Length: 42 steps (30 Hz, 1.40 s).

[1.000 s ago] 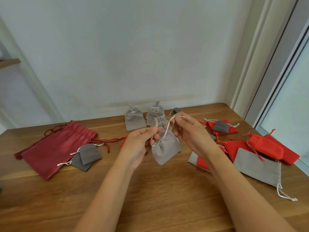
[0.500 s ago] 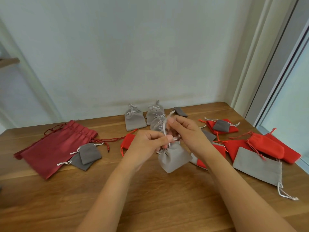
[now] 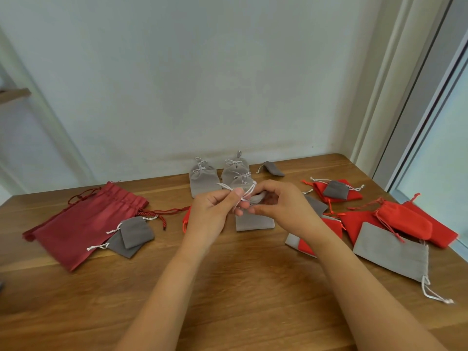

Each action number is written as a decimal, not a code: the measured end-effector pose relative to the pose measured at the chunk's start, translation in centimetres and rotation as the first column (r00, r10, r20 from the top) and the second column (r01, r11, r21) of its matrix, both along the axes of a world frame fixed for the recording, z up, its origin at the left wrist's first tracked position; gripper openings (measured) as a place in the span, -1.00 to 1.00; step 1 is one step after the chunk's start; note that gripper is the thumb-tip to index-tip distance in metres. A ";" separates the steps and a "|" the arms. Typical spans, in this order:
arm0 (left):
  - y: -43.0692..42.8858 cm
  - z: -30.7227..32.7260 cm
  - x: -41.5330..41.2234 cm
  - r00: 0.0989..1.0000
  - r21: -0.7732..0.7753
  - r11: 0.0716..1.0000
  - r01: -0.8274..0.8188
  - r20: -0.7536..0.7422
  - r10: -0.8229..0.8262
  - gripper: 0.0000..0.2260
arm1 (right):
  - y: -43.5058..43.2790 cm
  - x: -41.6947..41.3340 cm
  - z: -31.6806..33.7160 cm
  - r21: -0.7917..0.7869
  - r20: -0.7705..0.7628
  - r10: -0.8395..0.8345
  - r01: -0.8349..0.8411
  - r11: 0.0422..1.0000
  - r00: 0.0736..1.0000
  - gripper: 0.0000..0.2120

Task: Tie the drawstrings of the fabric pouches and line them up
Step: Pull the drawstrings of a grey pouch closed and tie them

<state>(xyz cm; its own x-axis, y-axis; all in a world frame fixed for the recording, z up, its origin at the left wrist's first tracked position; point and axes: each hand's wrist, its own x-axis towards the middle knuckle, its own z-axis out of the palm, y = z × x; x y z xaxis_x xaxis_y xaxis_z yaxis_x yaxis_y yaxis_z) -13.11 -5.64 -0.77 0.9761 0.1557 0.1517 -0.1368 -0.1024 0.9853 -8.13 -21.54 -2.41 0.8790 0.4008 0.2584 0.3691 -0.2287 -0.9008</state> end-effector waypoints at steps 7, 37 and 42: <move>0.3 -0.1 0.1 0.993 -0.033 0.999 -0.001 -0.116 -0.003 -0.89 | -0.2 0.0 0.1 0.323 -0.142 0.209 -0.154 0.934 0.968 -0.77; 1.4 0.6 -0.6 0.993 0.301 0.954 0.012 0.111 -0.047 -0.86 | -1.3 0.6 0.0 0.066 -0.082 0.265 -0.260 0.963 0.961 -0.80; 1.3 -0.3 -0.3 0.959 0.494 0.856 -0.152 0.282 0.007 -0.82 | -1.0 0.0 0.4 0.043 -0.056 0.225 -0.223 0.974 0.973 -0.86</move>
<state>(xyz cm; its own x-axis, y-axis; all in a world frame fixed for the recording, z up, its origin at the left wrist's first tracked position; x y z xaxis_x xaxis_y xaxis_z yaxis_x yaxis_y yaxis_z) -13.39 -4.34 -1.12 0.8766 0.0623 0.4772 -0.3503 -0.5974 0.7214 -8.15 -22.50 -2.05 0.7824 0.5805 0.2255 0.3520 -0.1135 -0.9291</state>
